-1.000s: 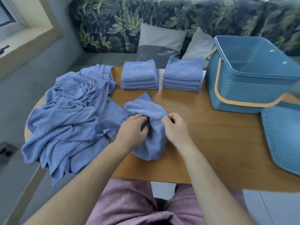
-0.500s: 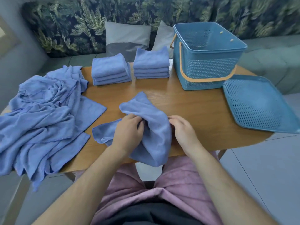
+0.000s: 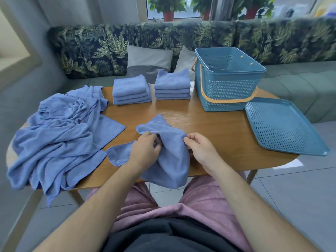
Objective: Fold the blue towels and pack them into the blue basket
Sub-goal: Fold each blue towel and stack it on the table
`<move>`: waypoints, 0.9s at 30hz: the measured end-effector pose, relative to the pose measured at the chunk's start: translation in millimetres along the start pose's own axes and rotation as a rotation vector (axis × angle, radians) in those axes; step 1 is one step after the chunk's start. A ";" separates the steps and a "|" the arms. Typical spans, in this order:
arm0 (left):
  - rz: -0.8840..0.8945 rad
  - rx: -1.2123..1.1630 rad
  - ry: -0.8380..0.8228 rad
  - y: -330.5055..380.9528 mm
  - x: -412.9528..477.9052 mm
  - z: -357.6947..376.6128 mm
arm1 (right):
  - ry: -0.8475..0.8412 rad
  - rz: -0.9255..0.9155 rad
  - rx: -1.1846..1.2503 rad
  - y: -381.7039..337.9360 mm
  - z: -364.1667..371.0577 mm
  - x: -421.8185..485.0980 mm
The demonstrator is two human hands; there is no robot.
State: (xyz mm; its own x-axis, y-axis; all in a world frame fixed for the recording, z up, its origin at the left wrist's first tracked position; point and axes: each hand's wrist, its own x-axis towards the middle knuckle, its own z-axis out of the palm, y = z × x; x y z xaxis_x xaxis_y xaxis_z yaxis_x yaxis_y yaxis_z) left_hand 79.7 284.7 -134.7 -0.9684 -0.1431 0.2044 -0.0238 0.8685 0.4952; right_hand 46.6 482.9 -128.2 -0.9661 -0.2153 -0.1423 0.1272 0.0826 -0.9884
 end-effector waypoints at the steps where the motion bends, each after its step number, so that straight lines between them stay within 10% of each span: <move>1: 0.018 -0.007 -0.012 1.3 -1.8 -1.5 | -0.001 -0.009 0.007 -0.7 0.3 0.6; 12: -0.028 -0.143 0.088 -0.8 -0.1 0.5 | 0.126 -0.060 -0.036 1.3 -0.5 10.3; 21: -0.189 -0.504 0.379 -1.6 9.3 -59.3 | 0.578 -0.196 -0.092 -11.5 -37.3 24.5; 27: 0.008 -0.681 0.118 34.1 -5.2 -42.5 | 0.128 -0.261 -0.180 -14.3 12.8 -0.1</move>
State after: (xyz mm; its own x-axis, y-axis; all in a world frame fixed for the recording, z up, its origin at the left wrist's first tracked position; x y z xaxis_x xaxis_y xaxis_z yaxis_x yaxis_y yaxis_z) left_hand 94.5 294.9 -83.0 -0.9334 -0.2227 0.2815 0.1817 0.3833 0.9056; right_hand 47.8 469.2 -114.7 -0.9827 -0.1285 0.1333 -0.1587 0.2141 -0.9638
